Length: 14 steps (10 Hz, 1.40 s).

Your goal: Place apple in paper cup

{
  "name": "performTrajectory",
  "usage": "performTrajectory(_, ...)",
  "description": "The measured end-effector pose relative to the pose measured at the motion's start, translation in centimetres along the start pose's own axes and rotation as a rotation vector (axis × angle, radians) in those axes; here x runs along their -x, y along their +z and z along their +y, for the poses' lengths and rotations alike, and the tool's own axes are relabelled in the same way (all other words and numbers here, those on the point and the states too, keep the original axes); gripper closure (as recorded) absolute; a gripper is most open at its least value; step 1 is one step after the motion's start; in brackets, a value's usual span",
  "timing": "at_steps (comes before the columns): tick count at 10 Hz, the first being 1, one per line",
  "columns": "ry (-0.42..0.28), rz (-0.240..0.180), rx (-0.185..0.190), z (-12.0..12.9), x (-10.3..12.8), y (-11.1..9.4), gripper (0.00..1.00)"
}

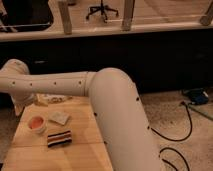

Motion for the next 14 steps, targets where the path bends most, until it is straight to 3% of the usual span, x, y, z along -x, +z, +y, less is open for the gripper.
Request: performTrajectory(14, -0.017, 0.012, 0.011, -0.2, -0.3, -0.16, 0.2)
